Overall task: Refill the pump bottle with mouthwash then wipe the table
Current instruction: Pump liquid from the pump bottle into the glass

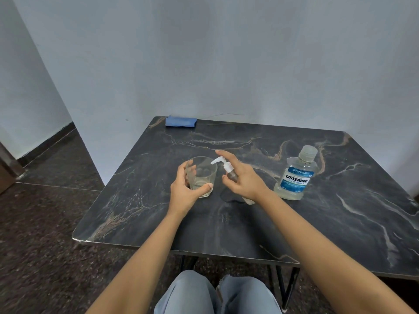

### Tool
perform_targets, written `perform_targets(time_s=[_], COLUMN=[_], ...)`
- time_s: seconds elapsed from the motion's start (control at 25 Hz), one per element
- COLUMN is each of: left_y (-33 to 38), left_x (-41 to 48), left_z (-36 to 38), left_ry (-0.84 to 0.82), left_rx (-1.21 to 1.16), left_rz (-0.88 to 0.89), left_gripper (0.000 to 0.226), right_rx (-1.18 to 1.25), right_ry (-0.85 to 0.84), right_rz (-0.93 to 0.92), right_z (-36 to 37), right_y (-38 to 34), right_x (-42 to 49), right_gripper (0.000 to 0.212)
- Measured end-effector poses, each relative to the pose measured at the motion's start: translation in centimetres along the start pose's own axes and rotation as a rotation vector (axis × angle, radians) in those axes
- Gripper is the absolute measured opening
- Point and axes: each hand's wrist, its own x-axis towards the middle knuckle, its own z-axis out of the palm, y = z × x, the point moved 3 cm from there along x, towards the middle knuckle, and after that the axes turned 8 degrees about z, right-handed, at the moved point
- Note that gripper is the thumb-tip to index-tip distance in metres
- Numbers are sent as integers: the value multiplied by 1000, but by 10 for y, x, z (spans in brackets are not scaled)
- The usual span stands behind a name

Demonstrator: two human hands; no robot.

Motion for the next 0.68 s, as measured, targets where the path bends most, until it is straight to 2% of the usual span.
perform_targets(time_s=[0.32, 0.52, 0.68], left_y=[-3, -4, -4], left_x=[2, 2, 2], left_z=[0, 1, 0], left_ry=[-14, -9, -11], left_rx=[-1, -8, -3], left_rz=[-4, -11, -10], left_gripper=[83, 83, 83], right_rx=[-158, -167, -168], right_ry=[-2, 11, 7], right_rz=[-40, -13, -32], right_z=[-4, -4, -4], right_y=[-12, -16, -19], right_x=[5, 9, 11], right_gripper=[49, 36, 43])
